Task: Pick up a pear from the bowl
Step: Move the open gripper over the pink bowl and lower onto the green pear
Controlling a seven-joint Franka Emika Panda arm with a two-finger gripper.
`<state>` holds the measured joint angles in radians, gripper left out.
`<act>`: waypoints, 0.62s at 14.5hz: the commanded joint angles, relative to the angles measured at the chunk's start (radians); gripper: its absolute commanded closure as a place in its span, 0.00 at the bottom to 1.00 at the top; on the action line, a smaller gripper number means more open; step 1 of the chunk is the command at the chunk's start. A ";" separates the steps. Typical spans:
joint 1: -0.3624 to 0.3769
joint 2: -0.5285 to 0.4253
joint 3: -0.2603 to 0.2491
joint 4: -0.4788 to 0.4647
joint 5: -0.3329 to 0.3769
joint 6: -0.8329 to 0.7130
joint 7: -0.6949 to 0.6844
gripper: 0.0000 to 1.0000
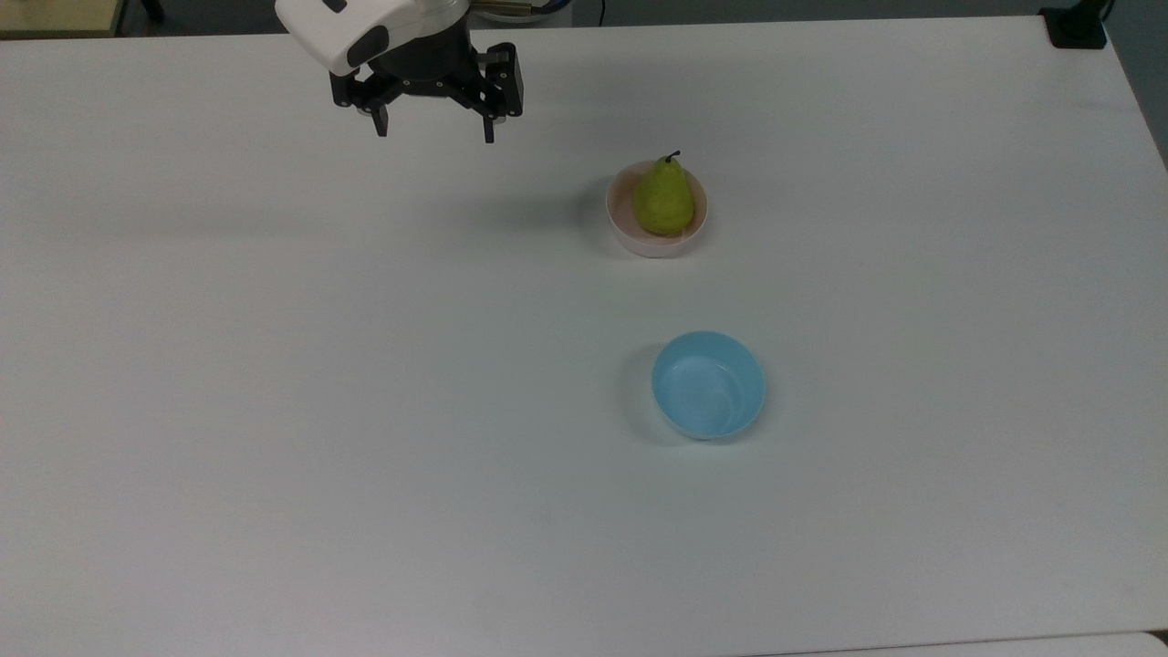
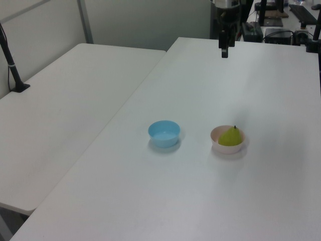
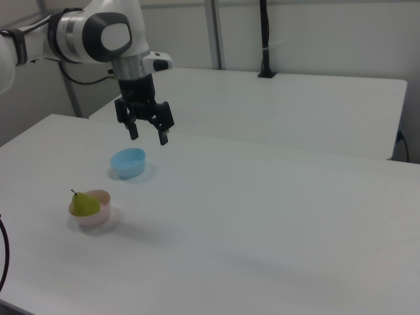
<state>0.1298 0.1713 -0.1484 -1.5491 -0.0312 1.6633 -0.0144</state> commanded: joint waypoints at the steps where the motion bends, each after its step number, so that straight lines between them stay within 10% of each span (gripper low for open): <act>1: -0.007 -0.027 -0.011 -0.016 -0.001 -0.005 0.014 0.00; 9: 0.005 -0.021 -0.020 -0.014 0.005 -0.003 0.008 0.00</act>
<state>0.1197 0.1694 -0.1594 -1.5488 -0.0310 1.6633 -0.0126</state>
